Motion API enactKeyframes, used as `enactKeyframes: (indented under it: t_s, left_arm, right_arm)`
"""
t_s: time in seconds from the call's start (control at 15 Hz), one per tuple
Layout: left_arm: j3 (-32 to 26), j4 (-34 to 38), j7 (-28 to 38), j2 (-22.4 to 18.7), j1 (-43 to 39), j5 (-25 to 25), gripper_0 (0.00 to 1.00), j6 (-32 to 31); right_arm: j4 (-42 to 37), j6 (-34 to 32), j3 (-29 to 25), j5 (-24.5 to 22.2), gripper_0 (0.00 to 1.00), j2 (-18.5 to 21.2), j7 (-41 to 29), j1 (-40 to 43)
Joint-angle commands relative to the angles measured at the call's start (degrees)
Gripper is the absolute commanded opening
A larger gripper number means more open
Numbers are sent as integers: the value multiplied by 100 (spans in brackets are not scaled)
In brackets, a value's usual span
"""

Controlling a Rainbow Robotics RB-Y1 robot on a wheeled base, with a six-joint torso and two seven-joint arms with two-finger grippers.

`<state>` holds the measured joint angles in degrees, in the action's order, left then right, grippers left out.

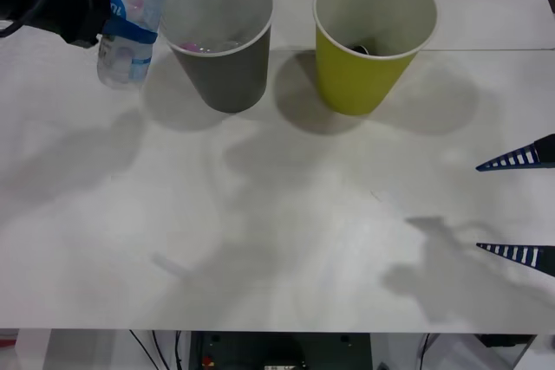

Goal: Put the can into the green bin and the plastic bottle into the gray bin

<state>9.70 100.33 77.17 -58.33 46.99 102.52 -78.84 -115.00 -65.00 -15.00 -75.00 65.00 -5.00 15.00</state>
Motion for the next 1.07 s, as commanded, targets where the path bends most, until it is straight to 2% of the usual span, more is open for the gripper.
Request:
enactKeyframes:
  t_s: [0.07,0.2,0.53,0.87,1.07]
  left_arm:
    - [814,-919,0,85,1119,-100,0,26]
    - [1174,-1631,0,314,1734,-136,0,114]
    - [1236,-3134,-105,1061,2420,40,1,325]
    - [1710,-3511,-158,1158,2771,102,5,518]
    - [1693,-3503,-158,1158,2771,49,18,518]
  right_arm:
    - [0,0,0,0,100,0,0,0]
    - [0,0,0,0,100,0,0,0]
    - [0,0,0,0,100,0,0,0]
    - [0,0,0,0,100,0,0,0]
    - [0,0,0,0,100,0,0,0]
